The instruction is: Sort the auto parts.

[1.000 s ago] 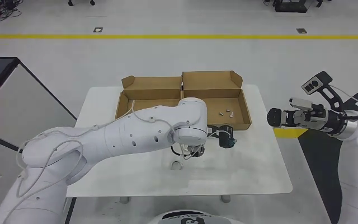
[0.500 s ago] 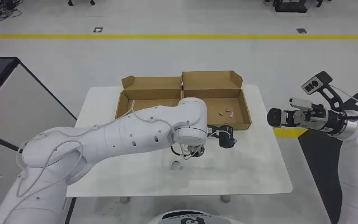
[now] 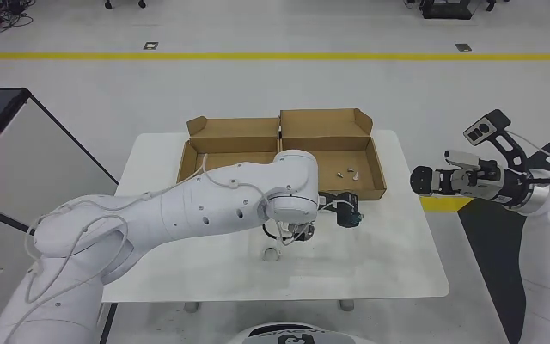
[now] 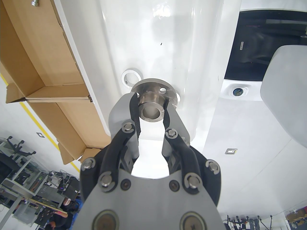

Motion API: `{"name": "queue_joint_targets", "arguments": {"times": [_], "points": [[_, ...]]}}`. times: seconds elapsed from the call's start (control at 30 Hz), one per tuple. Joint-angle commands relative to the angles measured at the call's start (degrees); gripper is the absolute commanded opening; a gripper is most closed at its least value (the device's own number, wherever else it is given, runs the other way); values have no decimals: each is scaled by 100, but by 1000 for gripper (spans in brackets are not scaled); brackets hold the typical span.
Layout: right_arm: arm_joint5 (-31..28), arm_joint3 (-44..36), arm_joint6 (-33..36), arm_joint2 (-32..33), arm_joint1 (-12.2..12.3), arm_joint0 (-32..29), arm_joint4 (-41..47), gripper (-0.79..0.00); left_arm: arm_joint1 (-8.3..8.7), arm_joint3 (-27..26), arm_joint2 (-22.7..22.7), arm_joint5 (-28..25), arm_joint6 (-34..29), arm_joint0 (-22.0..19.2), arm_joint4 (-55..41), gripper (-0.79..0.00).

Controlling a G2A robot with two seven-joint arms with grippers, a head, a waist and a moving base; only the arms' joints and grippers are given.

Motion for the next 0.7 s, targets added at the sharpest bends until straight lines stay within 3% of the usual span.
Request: {"name": "queue_joint_targets", "arguments": {"times": [0.0, 0.23, 0.67], "points": [[0, 0, 0, 0, 0, 0, 0, 0, 9, 58, -38, 97, 181, 69, 41, -785], [0, 0, 0, 0, 0, 0, 0, 0, 241, 305, -610, 241, 821, 433, -323, -785], [0, 0, 0, 0, 0, 0, 0, 0, 1110, -102, -2280, 56, 1164, 1492, -700, -785]]}}
